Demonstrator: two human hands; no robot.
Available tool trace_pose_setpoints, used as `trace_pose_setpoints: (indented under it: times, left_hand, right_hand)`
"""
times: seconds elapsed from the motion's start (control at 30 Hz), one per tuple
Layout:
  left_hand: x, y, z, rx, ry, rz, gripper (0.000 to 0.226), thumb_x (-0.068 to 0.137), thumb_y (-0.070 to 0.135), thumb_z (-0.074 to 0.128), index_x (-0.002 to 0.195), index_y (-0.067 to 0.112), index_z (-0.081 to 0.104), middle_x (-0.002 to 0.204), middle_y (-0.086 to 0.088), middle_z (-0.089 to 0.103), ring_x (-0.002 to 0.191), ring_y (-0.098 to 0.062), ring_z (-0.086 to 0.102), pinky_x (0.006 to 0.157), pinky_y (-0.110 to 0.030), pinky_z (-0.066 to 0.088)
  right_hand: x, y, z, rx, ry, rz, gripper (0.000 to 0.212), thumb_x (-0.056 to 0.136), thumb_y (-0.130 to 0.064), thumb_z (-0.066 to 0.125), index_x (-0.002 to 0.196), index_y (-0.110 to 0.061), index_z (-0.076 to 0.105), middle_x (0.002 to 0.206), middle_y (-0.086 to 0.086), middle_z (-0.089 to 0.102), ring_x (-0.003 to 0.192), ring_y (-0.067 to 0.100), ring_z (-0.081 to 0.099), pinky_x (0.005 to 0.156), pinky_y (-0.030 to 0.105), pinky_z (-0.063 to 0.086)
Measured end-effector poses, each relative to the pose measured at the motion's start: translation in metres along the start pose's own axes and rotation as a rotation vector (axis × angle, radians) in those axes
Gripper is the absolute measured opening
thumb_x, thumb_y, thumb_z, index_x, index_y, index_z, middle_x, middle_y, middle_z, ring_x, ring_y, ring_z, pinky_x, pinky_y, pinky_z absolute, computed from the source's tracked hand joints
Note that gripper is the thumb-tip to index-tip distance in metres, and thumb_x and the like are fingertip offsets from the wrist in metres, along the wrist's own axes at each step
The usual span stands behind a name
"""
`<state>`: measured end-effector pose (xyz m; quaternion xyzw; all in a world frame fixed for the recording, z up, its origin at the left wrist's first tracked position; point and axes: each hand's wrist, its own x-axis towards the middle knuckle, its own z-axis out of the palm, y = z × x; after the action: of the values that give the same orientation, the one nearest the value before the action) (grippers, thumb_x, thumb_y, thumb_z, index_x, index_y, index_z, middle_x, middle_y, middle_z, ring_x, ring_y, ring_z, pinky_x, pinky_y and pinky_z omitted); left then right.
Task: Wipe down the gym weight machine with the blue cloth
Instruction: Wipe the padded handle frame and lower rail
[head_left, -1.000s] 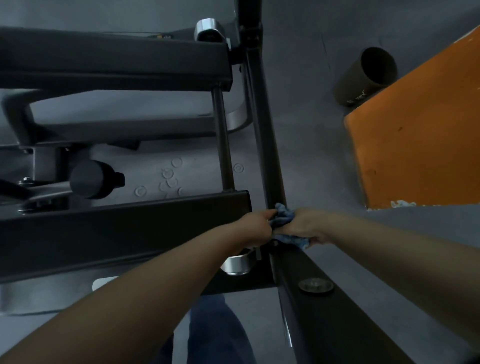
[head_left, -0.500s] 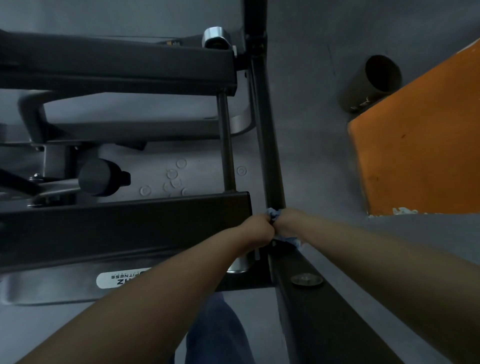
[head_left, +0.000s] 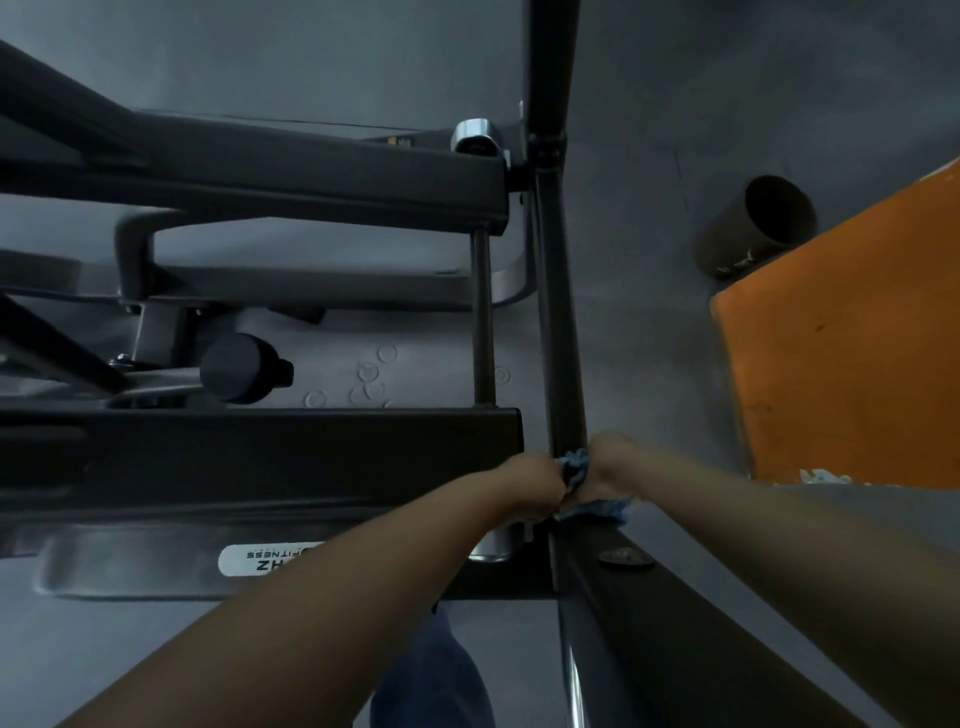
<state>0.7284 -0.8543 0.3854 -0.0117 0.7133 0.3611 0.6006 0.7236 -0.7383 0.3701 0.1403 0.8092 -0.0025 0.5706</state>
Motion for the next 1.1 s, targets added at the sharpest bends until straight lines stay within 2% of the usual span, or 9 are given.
trace_pose_setpoints:
  times: [0.13,0.27,0.33,0.43,0.6,0.67,0.83,0.97,1.1]
  left_hand:
    - [-0.016,-0.001,-0.003,-0.074,0.012,0.064,0.03,0.097,0.008,0.042,0.124,-0.001,0.052,0.083,-0.004,0.054,0.079,-0.017,0.056,0.061,-0.017,0.048]
    - [-0.05,-0.003,-0.014,-0.019,0.147,0.195,0.027,0.093,0.003,0.045,0.116,0.0,0.059,0.111,-0.013,0.061,0.108,-0.026,0.056,0.084,-0.025,0.043]
    - [-0.069,-0.012,-0.026,-0.047,0.246,0.234,0.025,0.089,0.004,0.05,0.112,0.003,0.06,0.115,-0.015,0.06,0.109,-0.027,0.055,0.091,-0.029,0.042]
    - [-0.104,-0.029,-0.048,-0.11,0.423,0.293,0.028,0.089,0.008,0.054,0.116,0.008,0.057,0.113,-0.016,0.061,0.107,-0.029,0.057,0.092,-0.035,0.045]
    - [-0.171,-0.07,-0.091,-0.303,0.63,0.369,0.033,0.085,0.006,0.059,0.118,0.009,0.054,0.113,-0.012,0.062,0.106,-0.025,0.058,0.088,-0.031,0.045]
    - [-0.197,-0.091,-0.11,-0.371,0.658,0.361,0.036,0.085,0.009,0.061,0.12,0.011,0.052,0.117,-0.008,0.06,0.108,-0.02,0.057,0.088,-0.029,0.046]
    - [-0.25,-0.12,-0.134,-0.495,0.54,0.383,0.041,0.088,0.009,0.06,0.127,0.017,0.049,0.117,-0.003,0.053,0.11,-0.02,0.053,0.092,-0.031,0.045]
    - [-0.278,-0.128,-0.144,-0.524,0.564,0.473,0.043,0.086,0.009,0.063,0.126,0.015,0.049,0.119,-0.006,0.054,0.107,-0.017,0.052,0.089,-0.029,0.044]
    - [-0.306,-0.148,-0.159,-0.684,0.664,0.504,0.037,0.086,0.003,0.061,0.118,0.018,0.05,0.118,-0.008,0.058,0.095,-0.012,0.051,0.082,-0.029,0.046]
  right_hand:
    - [-0.016,0.0,-0.009,-0.124,0.104,-0.014,0.046,0.088,-0.032,0.062,0.125,-0.006,0.054,0.107,0.007,0.058,0.093,0.016,0.053,0.08,0.022,0.041]
    - [-0.051,-0.008,-0.029,-0.018,0.239,-0.183,0.031,0.085,-0.026,0.067,0.109,-0.006,0.062,0.104,0.012,0.064,0.087,0.019,0.056,0.072,0.026,0.039]
    - [-0.071,-0.025,-0.044,0.045,0.263,-0.257,0.03,0.081,-0.031,0.071,0.099,-0.009,0.061,0.102,0.011,0.065,0.088,0.021,0.057,0.07,0.025,0.039]
    - [-0.107,-0.065,-0.067,0.005,0.307,-0.367,0.026,0.082,-0.035,0.07,0.081,-0.014,0.055,0.082,0.004,0.059,0.078,0.018,0.053,0.06,0.024,0.037]
    - [-0.173,-0.142,-0.086,0.113,0.352,-0.568,0.021,0.081,-0.029,0.072,0.089,-0.017,0.058,0.084,0.001,0.061,0.082,0.017,0.058,0.076,0.026,0.046]
    - [-0.193,-0.15,-0.089,0.156,0.341,-0.619,0.02,0.077,-0.021,0.076,0.089,-0.021,0.06,0.084,-0.004,0.064,0.085,0.015,0.061,0.074,0.019,0.048]
    - [-0.232,-0.154,-0.096,0.345,0.377,-0.699,0.022,0.076,-0.007,0.076,0.075,-0.023,0.061,0.068,-0.012,0.064,0.062,-0.001,0.06,0.053,0.002,0.041]
    - [-0.258,-0.195,-0.101,0.355,0.39,-0.752,0.012,0.078,-0.012,0.075,0.085,-0.012,0.065,0.079,0.003,0.07,0.078,0.015,0.067,0.071,0.019,0.052]
    - [-0.284,-0.256,-0.098,0.352,0.379,-0.854,0.031,0.075,-0.021,0.078,0.099,-0.006,0.066,0.094,0.009,0.072,0.091,0.023,0.067,0.086,0.032,0.054]
